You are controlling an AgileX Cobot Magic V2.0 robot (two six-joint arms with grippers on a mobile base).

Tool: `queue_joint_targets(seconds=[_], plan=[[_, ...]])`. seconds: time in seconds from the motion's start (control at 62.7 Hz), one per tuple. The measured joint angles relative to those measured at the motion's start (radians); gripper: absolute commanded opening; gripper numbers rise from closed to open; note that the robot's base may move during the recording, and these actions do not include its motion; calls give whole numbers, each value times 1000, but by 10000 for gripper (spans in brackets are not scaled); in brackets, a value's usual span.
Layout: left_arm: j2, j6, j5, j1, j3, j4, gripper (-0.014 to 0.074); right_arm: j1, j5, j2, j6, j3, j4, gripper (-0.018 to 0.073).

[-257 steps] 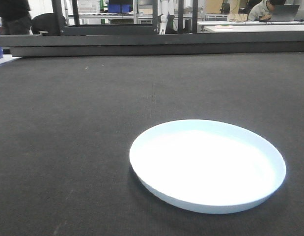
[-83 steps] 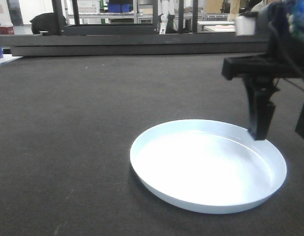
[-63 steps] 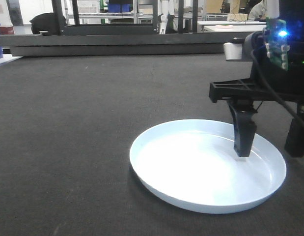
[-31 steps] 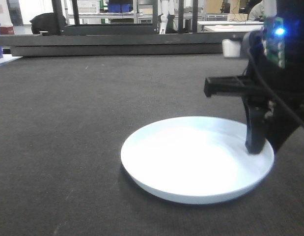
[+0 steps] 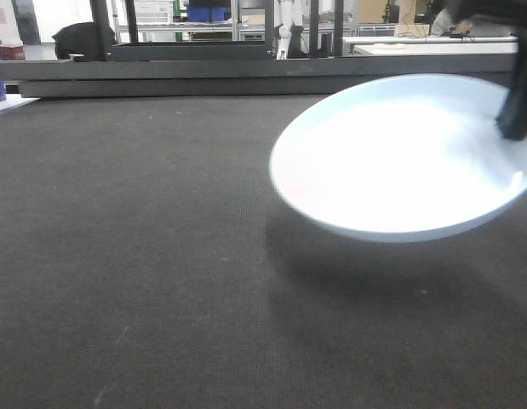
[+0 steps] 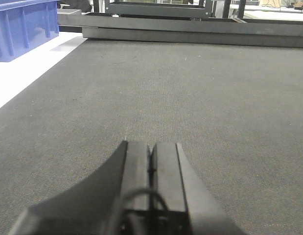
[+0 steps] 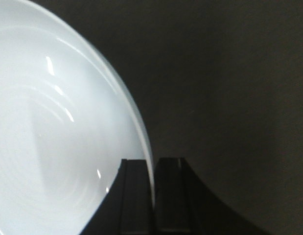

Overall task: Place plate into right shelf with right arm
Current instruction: 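Lift the white plate upright off the table with the right gripper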

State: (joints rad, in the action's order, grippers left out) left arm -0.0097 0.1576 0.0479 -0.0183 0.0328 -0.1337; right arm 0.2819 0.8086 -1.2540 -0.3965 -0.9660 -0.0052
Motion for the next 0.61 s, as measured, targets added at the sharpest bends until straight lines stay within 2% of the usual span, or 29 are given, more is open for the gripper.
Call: queue_joint_targets(seconds=[0.159,0.319,0.494,0.606], plan=[[0,0,0,0,0,0,-128,-113,-160,147,183,137,-7,55],[0,0,0,0,0,0,-128,-178,-339,311,357,252,35,55],[0,0,0,0,0,0,-128,-188,-561,490,425,379,149,55],[0,0,0,0,0,0,-128,-188,-626,594,432,424,163,55]])
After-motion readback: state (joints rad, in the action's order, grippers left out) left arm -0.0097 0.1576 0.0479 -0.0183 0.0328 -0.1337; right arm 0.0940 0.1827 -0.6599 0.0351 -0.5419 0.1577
